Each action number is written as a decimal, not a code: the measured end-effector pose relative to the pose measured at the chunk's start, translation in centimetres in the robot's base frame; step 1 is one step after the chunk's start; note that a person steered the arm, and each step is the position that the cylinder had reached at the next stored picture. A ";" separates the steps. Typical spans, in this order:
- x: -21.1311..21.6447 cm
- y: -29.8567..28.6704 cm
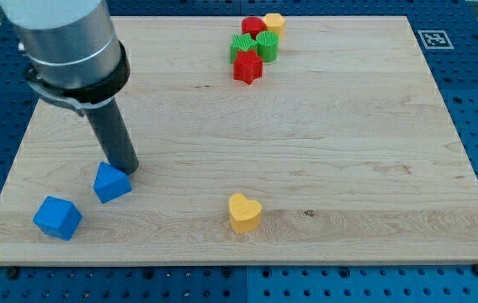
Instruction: Drag the blue triangle to the blue cube
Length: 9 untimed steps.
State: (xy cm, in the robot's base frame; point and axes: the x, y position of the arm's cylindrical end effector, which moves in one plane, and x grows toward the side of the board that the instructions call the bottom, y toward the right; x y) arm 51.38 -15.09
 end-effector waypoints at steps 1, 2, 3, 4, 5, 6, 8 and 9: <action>1.8 0.0; 2.5 0.0; 3.0 0.2; 4.1 0.2; 4.1 0.2; 1.2 1.6; -2.3 14.1; -1.9 14.3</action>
